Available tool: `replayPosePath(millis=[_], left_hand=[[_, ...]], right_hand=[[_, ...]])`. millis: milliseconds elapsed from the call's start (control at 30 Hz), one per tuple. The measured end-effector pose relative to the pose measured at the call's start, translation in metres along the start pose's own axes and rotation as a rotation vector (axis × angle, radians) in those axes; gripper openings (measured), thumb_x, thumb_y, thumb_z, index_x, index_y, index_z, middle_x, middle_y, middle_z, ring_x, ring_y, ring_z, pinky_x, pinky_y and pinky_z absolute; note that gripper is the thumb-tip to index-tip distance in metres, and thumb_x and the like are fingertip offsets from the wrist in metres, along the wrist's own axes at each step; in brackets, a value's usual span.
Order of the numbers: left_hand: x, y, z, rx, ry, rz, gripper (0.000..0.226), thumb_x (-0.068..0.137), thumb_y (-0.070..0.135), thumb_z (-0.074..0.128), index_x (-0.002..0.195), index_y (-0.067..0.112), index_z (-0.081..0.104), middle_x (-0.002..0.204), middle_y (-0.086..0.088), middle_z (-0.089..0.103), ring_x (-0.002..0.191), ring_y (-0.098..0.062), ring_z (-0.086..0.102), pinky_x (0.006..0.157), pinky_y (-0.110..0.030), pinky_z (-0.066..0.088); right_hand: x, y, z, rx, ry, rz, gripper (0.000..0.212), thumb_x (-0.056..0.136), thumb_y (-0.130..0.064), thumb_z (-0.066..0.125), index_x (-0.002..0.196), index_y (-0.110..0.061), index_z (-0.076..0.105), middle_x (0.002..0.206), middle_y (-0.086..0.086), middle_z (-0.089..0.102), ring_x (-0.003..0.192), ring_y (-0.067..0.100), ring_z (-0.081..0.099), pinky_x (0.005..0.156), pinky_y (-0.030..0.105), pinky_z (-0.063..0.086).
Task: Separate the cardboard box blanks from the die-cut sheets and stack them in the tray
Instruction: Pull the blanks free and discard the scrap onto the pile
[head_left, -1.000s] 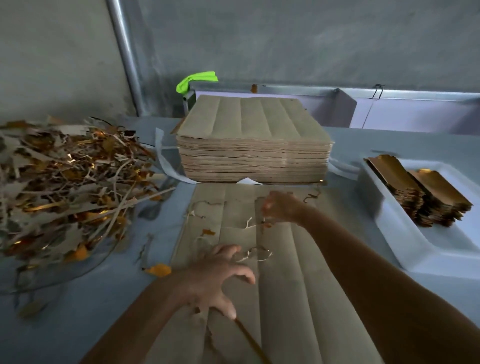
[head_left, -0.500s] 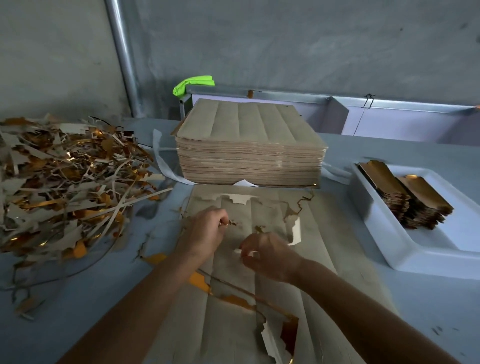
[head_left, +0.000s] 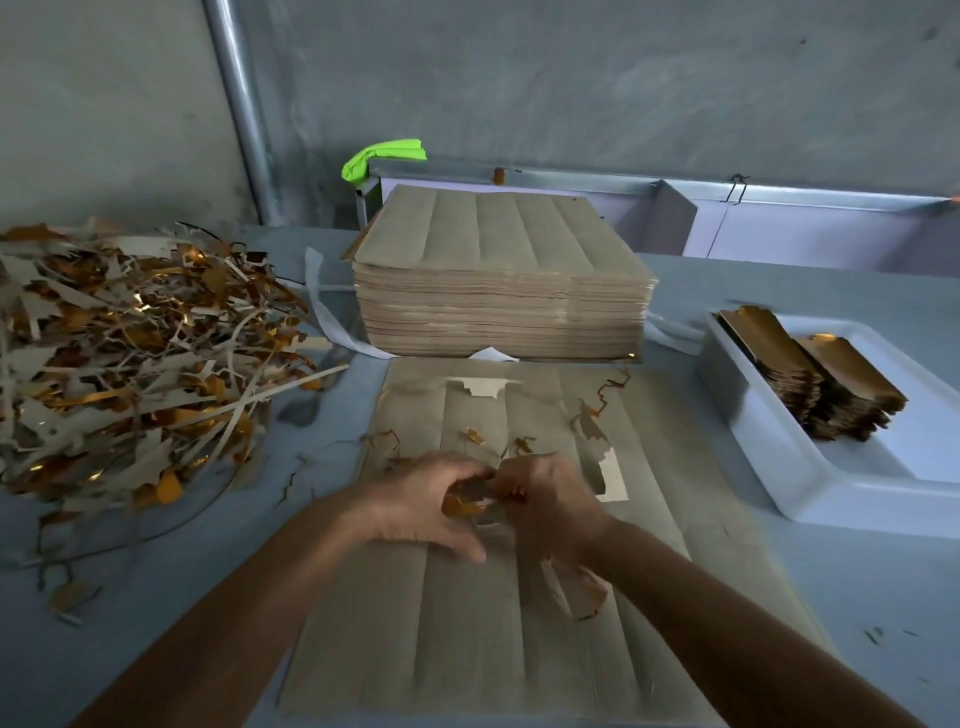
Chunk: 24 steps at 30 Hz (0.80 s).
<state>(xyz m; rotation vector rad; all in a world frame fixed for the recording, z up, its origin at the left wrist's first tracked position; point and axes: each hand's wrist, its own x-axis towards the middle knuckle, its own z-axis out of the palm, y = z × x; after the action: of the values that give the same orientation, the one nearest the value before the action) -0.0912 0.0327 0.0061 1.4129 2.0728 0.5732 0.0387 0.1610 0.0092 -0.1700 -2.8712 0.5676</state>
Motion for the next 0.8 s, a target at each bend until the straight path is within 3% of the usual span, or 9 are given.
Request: replayPosePath(millis=[67,167,267,333,433,500,567,700,800], left_hand=[[0.012,-0.002,0.007,0.176,0.139,0.003,0.051,0.076,0.032,0.075,0.122,0.026,0.053,0.11,0.014,0.048,0.104,-0.007,0.051,0.091,-0.026,0.045],[0.03,-0.001,0.009,0.179,0.315,-0.035,0.007,0.089,0.02,0.062,0.087,0.024,0.057,0.097,0.001,0.061,0.093,-0.017,0.061,0.08,-0.031,0.048],[0.047,-0.001,-0.001,0.168,0.479,-0.116,0.021,0.092,0.014,0.057,0.071,0.017,0.052,0.087,-0.01,0.064,0.081,-0.023,0.059,0.064,-0.028,0.036],[0.055,-0.003,-0.009,0.187,0.58,-0.18,0.016,0.092,0.013,0.056,0.075,0.013,0.056,0.087,-0.011,0.064,0.08,-0.024,0.058,0.065,-0.029,0.037],[0.071,-0.013,-0.019,0.173,0.679,-0.262,0.005,0.088,0.011,0.06,0.086,0.006,0.061,0.089,-0.008,0.062,0.081,-0.021,0.057,0.069,-0.03,0.042],[0.078,-0.018,-0.023,0.097,0.677,-0.347,0.021,0.085,0.02,0.066,0.101,0.008,0.058,0.094,-0.005,0.055,0.083,-0.019,0.055,0.072,-0.029,0.043],[0.083,-0.019,-0.023,-0.018,0.612,-0.399,0.053,0.077,0.035,0.074,0.119,0.014,0.049,0.101,-0.001,0.049,0.09,-0.016,0.053,0.075,-0.029,0.044],[0.089,-0.022,-0.022,-0.045,0.43,-0.336,0.118,0.06,0.046,0.084,0.15,0.029,0.01,0.152,-0.007,0.018,0.14,-0.026,0.023,0.108,-0.04,0.031],[0.089,-0.022,-0.022,-0.057,0.391,-0.215,0.119,0.056,0.033,0.089,0.149,0.03,0.015,0.15,-0.006,0.019,0.139,-0.022,0.024,0.11,-0.033,0.028]], right_hand=[[0.006,0.002,-0.008,0.108,0.065,-0.06,0.012,0.087,0.0,0.06,0.095,-0.001,0.07,0.092,0.008,0.07,0.08,0.01,0.064,0.078,0.017,0.051],[0.021,0.009,-0.022,0.229,0.142,-0.001,0.008,0.082,0.001,0.066,0.086,-0.004,0.071,0.082,0.002,0.069,0.072,0.005,0.061,0.074,0.016,0.052],[0.039,0.037,-0.038,0.333,0.353,0.298,0.008,0.083,-0.01,0.069,0.09,-0.008,0.073,0.088,0.004,0.072,0.081,0.015,0.067,0.077,0.022,0.055],[0.052,0.064,-0.045,0.302,0.407,0.546,0.024,0.086,-0.026,0.067,0.104,-0.011,0.07,0.103,0.008,0.07,0.092,0.022,0.066,0.085,0.033,0.054],[0.069,0.104,-0.046,0.132,0.215,0.831,0.067,0.083,-0.059,0.059,0.135,-0.016,0.049,0.132,0.014,0.052,0.121,0.031,0.049,0.1,0.045,0.043],[0.079,0.12,-0.042,0.135,0.079,0.923,0.087,0.077,-0.072,0.055,0.144,-0.022,0.035,0.143,0.013,0.042,0.13,0.034,0.039,0.107,0.045,0.035],[0.093,0.123,-0.036,0.206,0.02,0.902,0.084,0.076,-0.073,0.054,0.144,-0.027,0.035,0.145,0.011,0.041,0.132,0.033,0.038,0.109,0.046,0.032],[0.113,0.083,-0.012,0.399,0.003,0.554,0.031,0.087,-0.034,0.064,0.113,-0.017,0.064,0.107,0.005,0.065,0.104,0.02,0.06,0.089,0.028,0.048],[0.114,0.039,0.009,0.484,-0.117,0.378,0.02,0.084,-0.008,0.061,0.103,-0.009,0.068,0.09,0.004,0.067,0.084,0.014,0.062,0.071,0.022,0.048]])
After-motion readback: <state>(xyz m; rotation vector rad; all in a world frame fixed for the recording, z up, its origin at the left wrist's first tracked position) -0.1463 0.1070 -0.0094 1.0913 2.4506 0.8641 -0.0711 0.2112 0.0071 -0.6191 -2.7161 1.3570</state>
